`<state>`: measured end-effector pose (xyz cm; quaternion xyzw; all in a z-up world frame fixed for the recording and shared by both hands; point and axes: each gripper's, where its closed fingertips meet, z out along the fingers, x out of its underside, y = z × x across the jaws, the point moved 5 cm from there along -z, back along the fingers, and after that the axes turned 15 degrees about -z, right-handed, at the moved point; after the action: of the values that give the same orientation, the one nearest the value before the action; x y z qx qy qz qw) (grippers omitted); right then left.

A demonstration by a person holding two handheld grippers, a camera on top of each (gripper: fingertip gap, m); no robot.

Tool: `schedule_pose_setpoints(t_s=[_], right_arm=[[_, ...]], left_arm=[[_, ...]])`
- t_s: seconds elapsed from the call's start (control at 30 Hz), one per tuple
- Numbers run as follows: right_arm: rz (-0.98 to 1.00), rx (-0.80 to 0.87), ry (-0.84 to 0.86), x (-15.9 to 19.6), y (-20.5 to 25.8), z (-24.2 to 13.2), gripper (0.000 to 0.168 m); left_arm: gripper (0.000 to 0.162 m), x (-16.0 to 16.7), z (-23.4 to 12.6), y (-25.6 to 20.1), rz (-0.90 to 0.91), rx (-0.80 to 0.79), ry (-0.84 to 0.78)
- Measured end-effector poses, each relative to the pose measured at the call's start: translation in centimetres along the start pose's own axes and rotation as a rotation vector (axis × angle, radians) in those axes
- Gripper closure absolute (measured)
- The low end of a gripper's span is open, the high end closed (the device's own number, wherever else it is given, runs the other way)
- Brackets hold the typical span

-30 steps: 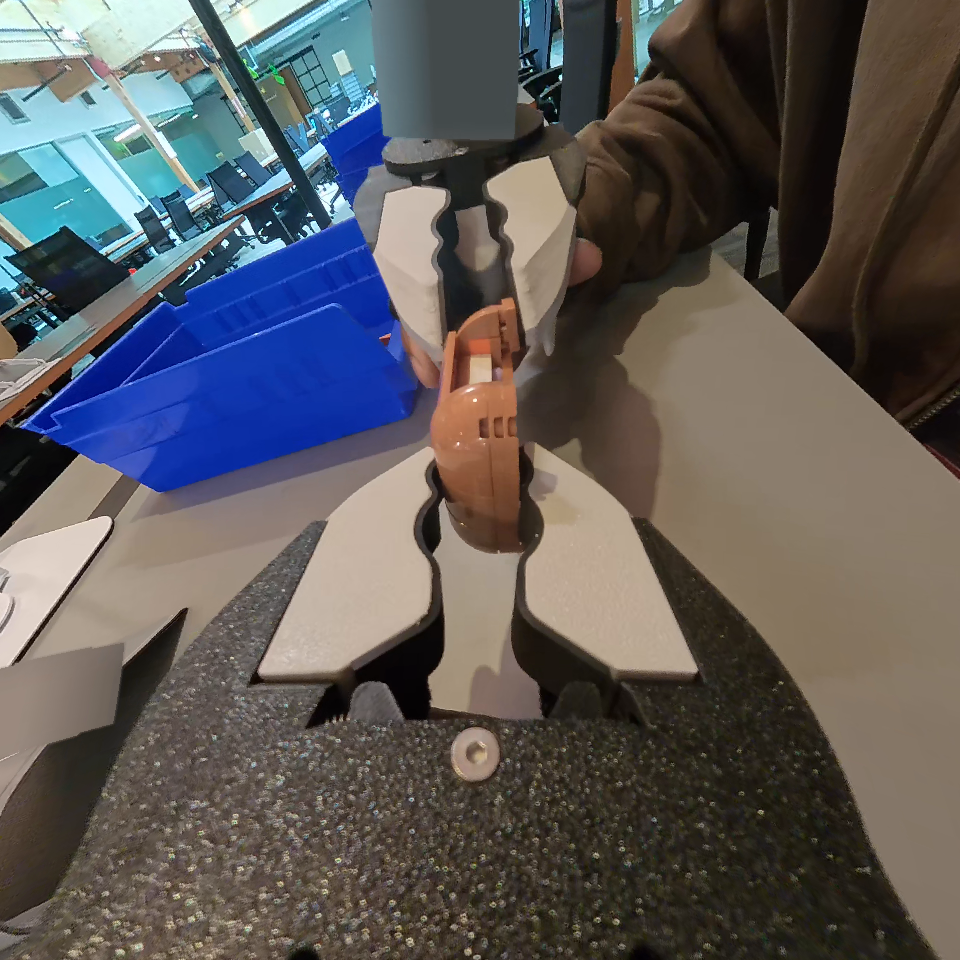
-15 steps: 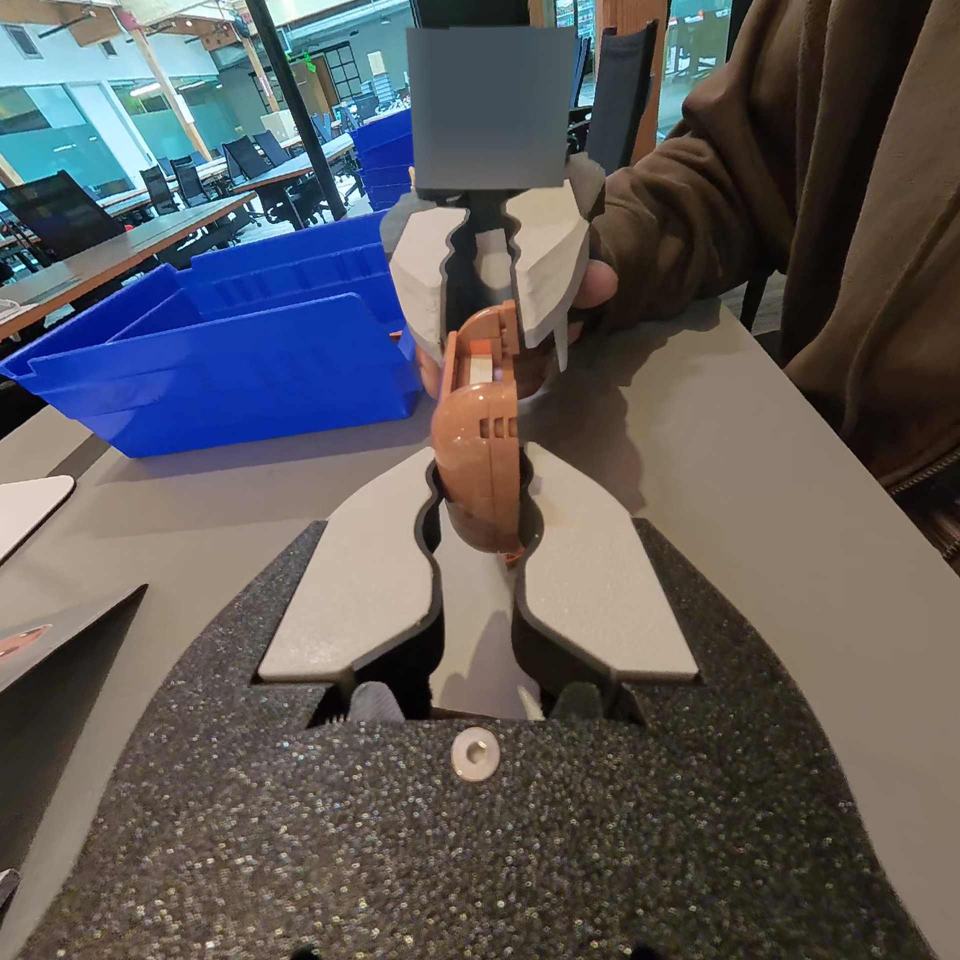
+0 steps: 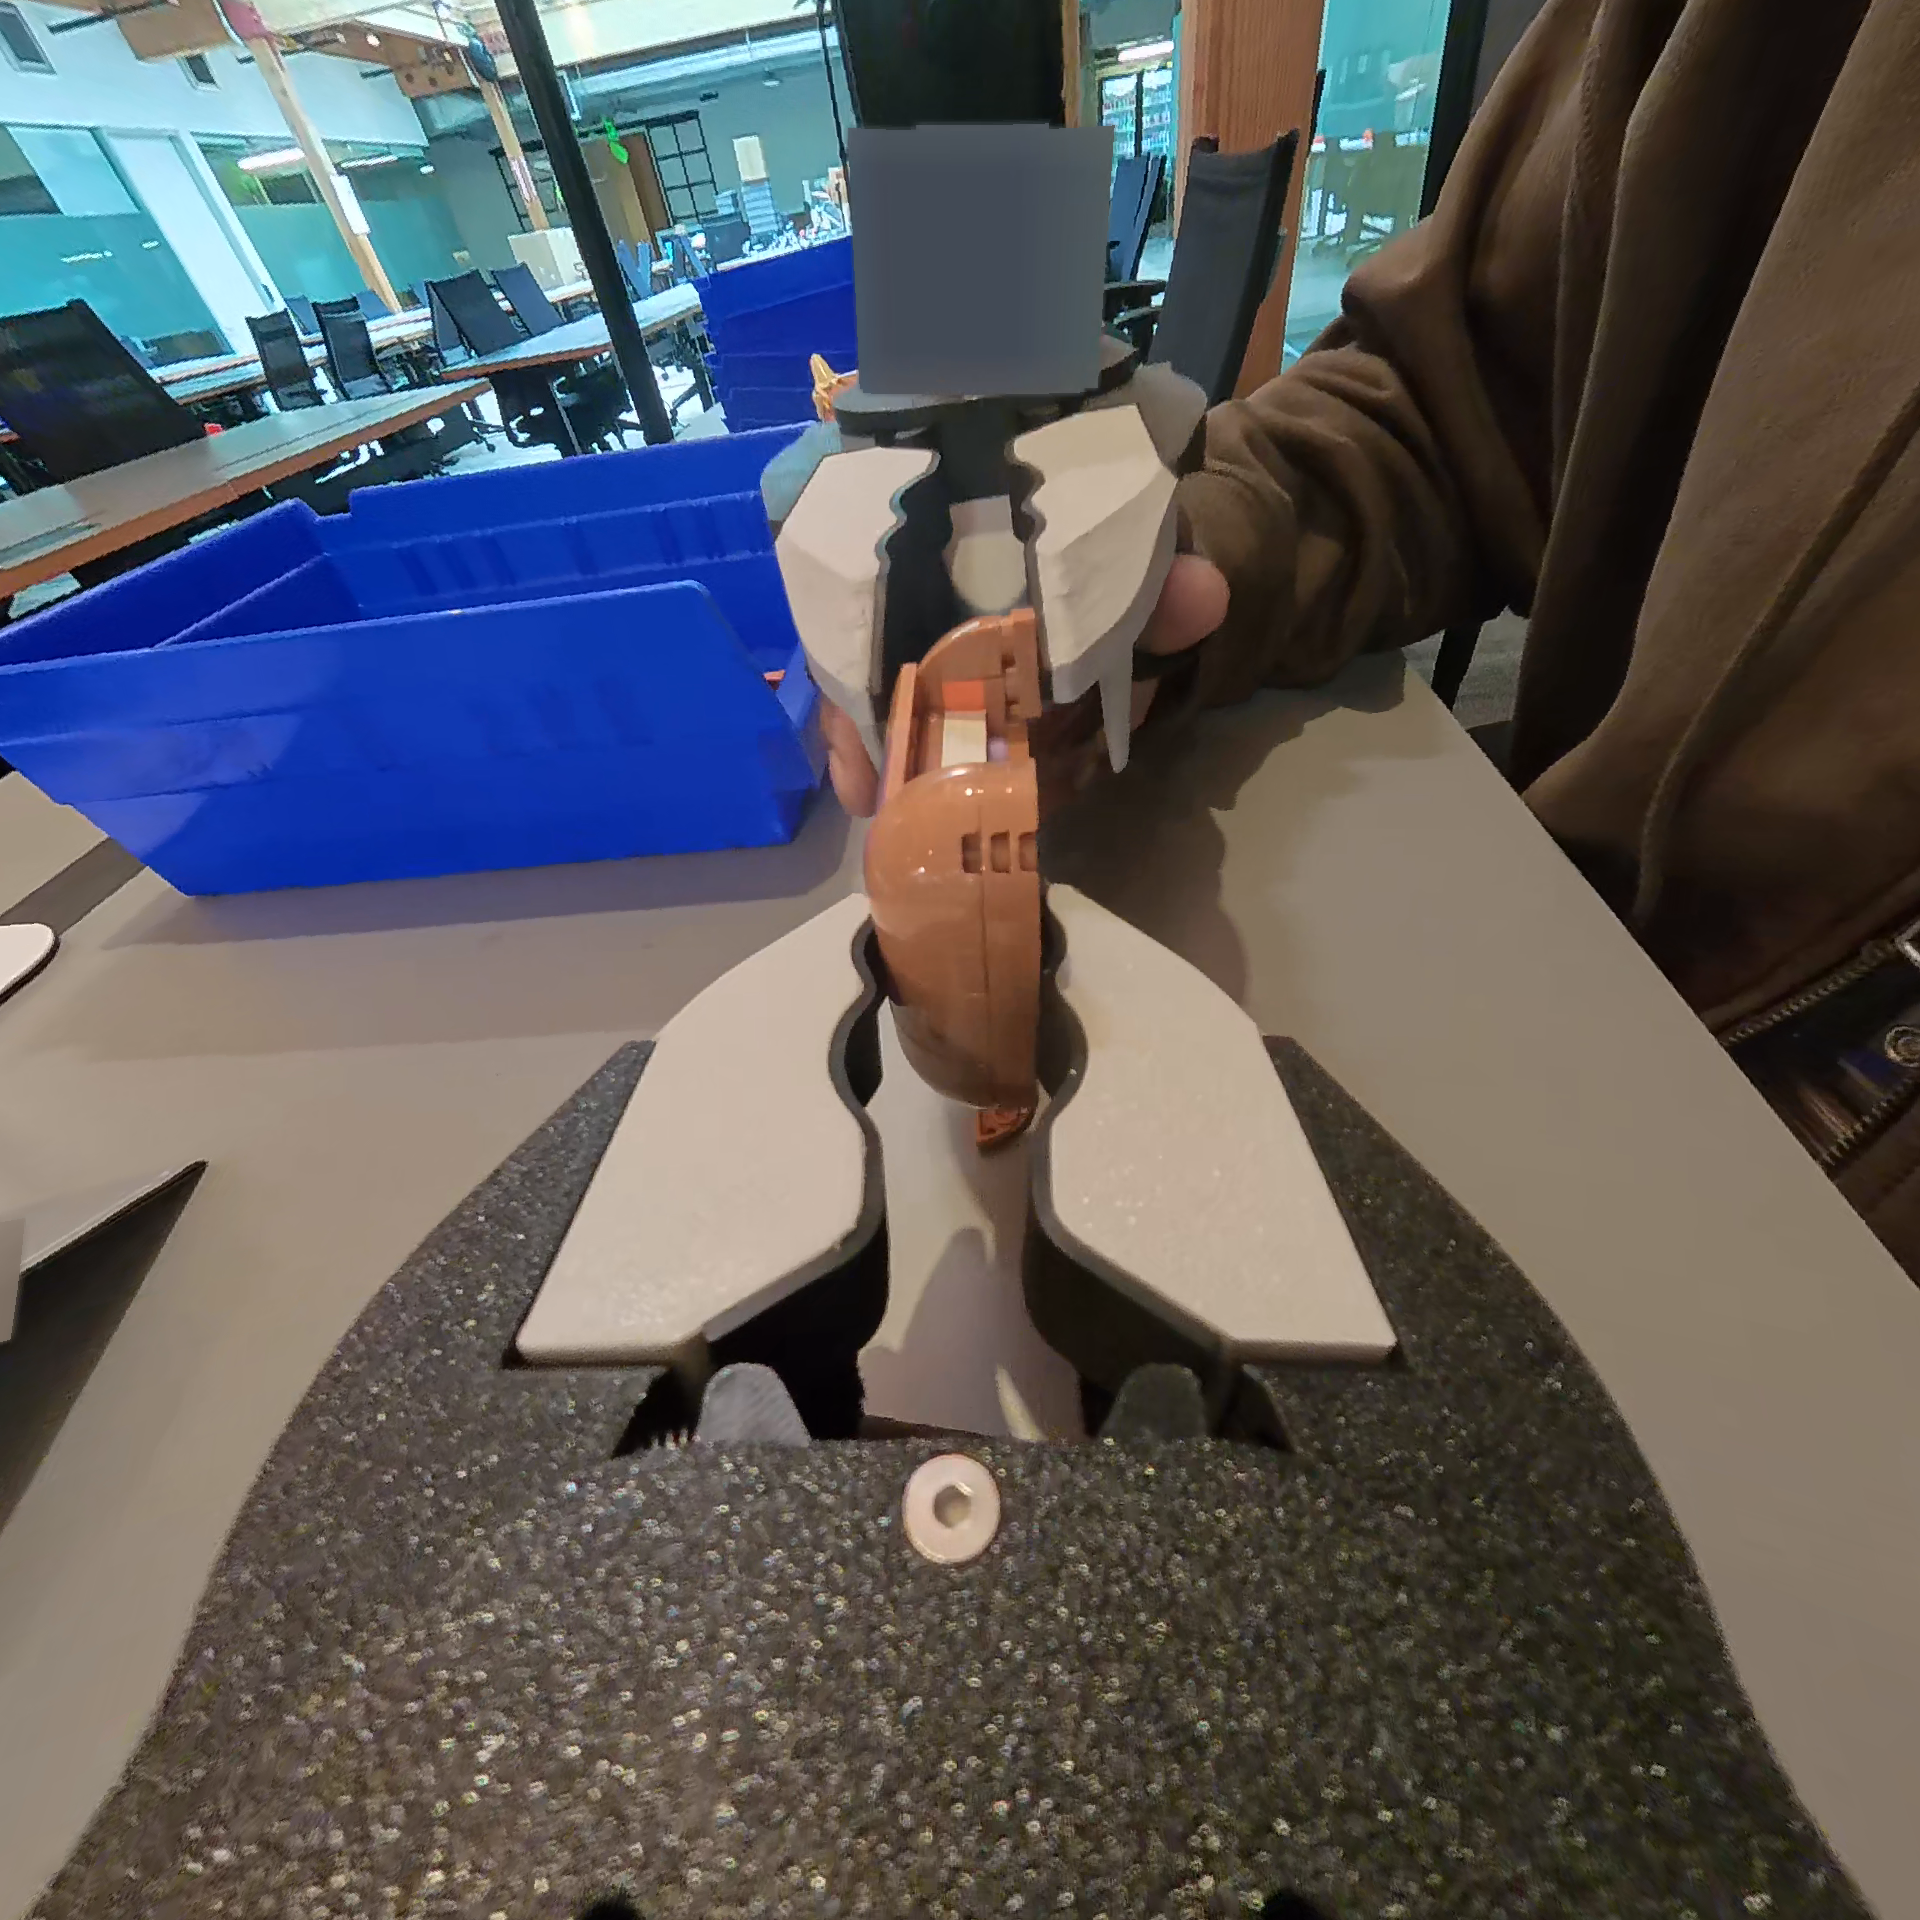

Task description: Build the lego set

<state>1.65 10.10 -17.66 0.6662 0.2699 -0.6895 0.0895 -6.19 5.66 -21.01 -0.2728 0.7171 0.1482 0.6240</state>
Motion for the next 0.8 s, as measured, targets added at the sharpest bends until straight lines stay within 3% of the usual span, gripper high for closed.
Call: schedule_pose_setpoints(t_s=[0.47, 0.8], right_arm=[[0.028, -0.023, -0.089, -0.32, 0.02, -0.44, 0.145], [-0.034, -0.051, -0.034, -0.12, 0.11, -0.68, 0.145]], left_arm=[[0.136, -0.57, 0.32, -0.43, -0.009, 0.014, -0.032], [0.136, -0.49, 0.35, -0.49, 0.002, 0.009, 0.032]])
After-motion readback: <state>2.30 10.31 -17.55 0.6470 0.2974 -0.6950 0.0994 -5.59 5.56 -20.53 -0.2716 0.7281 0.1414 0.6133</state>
